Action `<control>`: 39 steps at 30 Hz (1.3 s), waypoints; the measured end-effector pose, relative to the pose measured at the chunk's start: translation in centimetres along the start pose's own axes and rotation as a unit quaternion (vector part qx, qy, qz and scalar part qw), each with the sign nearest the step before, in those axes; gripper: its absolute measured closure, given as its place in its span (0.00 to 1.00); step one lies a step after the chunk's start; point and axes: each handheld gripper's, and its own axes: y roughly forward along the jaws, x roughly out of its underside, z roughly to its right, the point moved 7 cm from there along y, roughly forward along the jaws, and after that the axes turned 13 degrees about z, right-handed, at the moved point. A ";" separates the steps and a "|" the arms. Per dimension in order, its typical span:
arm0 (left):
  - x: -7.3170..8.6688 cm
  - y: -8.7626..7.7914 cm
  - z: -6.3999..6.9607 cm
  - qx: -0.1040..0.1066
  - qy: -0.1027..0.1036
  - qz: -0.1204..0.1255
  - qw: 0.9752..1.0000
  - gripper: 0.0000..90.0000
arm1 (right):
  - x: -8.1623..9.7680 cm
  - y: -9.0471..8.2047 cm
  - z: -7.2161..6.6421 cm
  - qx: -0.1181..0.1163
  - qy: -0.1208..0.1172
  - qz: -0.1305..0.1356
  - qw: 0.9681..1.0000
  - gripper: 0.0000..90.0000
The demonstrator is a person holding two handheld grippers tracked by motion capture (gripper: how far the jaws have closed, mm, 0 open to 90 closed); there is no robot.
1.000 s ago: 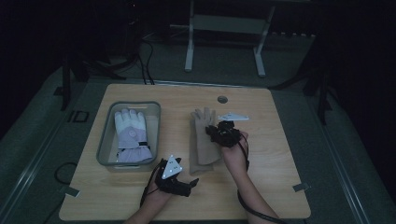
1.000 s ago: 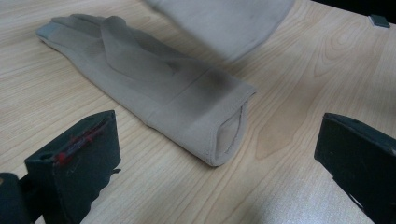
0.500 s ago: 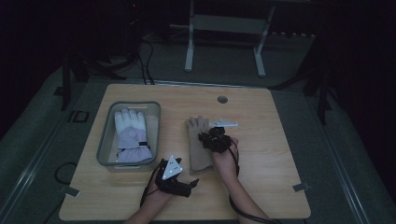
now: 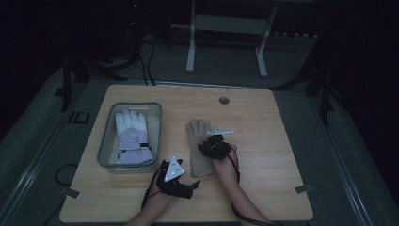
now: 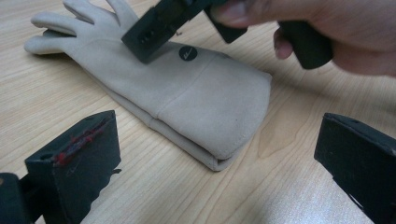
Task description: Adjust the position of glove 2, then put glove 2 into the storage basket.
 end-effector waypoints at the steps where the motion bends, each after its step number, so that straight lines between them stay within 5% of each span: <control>1: 0.0 0.0 0.0 0.000 0.000 -0.001 1.000 0.01 | -0.1 -0.1 -0.1 -0.008 0.000 -0.003 1.000 0.66; 6: 0.1 0.1 0.2 0.008 0.004 -0.007 1.000 0.01 | -0.6 -1.1 0.2 -0.032 -0.017 -0.008 0.999 0.53; 11: 0.1 0.1 0.0 0.009 -0.003 -0.010 1.000 0.01 | -1.3 -2.4 1.5 -0.029 -0.010 -0.007 0.999 0.40; 20: 0.3 0.3 0.1 0.009 0.001 -0.029 1.000 0.01 | -1.5 -4.0 3.5 -0.030 -0.017 -0.012 0.999 0.52; 26: 0.4 0.5 0.2 0.014 0.006 -0.041 0.999 0.01 | -1.6 -3.9 3.6 -0.040 -0.043 -0.007 0.998 0.52; 35: -0.6 0.9 0.6 0.042 0.002 -0.053 0.998 0.01 | -3.0 -3.6 4.2 -0.042 -0.040 -0.012 0.998 0.46; 39: -1.1 1.2 0.6 0.040 0.019 -0.062 0.997 0.01 | -4.3 -3.2 4.2 -0.051 -0.038 -0.005 0.998 0.46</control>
